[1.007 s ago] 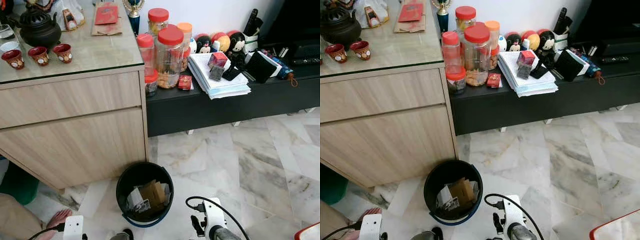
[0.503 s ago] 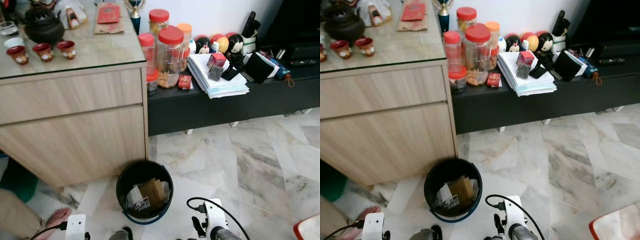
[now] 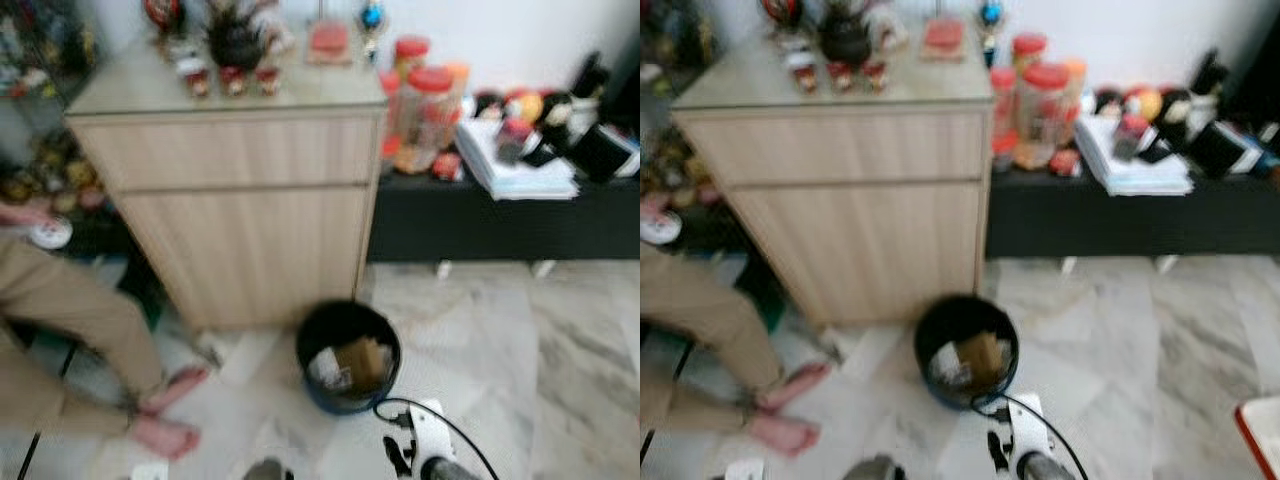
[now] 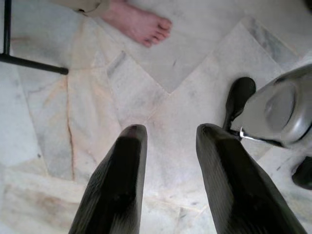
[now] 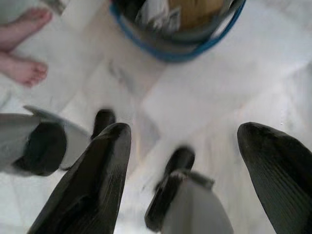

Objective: Picking trash to rubbish bin

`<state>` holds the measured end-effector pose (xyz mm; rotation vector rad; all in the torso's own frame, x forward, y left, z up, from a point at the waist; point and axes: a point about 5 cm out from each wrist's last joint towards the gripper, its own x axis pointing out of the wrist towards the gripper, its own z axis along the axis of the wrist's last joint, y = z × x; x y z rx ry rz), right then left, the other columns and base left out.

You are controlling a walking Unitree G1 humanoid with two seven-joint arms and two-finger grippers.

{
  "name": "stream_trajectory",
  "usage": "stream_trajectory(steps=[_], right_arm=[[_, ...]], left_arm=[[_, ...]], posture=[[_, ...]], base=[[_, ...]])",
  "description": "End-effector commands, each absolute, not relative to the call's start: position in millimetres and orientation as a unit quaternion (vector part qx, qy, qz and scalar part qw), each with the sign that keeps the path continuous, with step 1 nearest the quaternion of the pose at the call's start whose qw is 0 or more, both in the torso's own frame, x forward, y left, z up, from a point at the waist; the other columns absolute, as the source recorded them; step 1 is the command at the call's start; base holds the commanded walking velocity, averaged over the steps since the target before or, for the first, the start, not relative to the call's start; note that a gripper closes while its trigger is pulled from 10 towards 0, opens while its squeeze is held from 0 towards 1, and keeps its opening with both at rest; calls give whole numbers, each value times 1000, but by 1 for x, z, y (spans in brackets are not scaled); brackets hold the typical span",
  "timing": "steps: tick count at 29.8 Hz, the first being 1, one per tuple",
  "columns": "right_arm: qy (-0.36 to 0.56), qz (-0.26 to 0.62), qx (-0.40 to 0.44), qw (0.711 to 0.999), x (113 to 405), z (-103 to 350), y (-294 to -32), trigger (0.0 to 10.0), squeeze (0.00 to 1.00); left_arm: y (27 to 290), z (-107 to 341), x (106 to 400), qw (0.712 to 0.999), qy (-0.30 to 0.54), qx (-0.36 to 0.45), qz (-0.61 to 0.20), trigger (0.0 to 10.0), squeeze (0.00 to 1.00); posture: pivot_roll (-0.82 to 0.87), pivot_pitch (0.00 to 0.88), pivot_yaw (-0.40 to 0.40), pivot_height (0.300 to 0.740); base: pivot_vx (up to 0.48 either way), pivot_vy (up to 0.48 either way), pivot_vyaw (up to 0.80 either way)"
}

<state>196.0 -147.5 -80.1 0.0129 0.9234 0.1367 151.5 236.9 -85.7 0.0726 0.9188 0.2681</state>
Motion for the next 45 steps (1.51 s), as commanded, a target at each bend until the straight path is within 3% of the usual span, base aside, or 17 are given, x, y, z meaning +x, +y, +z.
stream_trajectory(steps=[1, 7, 13, 17, 21, 29, 36, 45], right_arm=[[448, 64, 3, 892, 193, -81, -151, 10000, 0], [435, 75, 2, 897, 201, -77, -147, 10000, 0], [394, 103, -2, 913, 220, -65, -137, 10000, 0], [326, 127, 14, 937, 252, -41, -123, 10000, 0], [266, 141, 26, 953, 278, -18, -111, 10000, 0], [111, 169, 64, 977, 328, 48, -87, 10000, 0], [64, 166, 76, 981, 344, 73, -83, 10000, 0], [35, 178, 83, 980, 347, 84, -74, 10000, 0]], left_arm=[[235, -83, 158, 893, 430, 31, 129, 10000, 0], [234, -80, 165, 900, 415, 39, 126, 10000, 0], [235, -62, 195, 928, 349, 69, 113, 10000, 0], [227, -28, 238, 962, 237, 118, 71, 10000, 0], [217, 0, 269, 978, 157, 129, 52, 10000, 0], [199, 50, 306, 989, 29, 141, 40, 10000, 0], [192, 67, 310, 989, -18, 145, 28, 10000, 0], [192, 76, 309, 989, -34, 141, 39, 10000, 0]], posture=[[123, 138, -37, 740], [121, 143, -40, 740], [124, 156, -46, 740], [123, 160, -47, 740], [125, 159, -45, 740], [123, 153, -40, 740], [124, 147, -36, 740], [125, 130, -27, 740]], base=[[-274, 0, 0], [-90, 0, 0], [0, 0, 0], [0, 0, 0], [0, 0, 0], [0, 0, 0], [0, 0, 0], [0, 0, -800]])
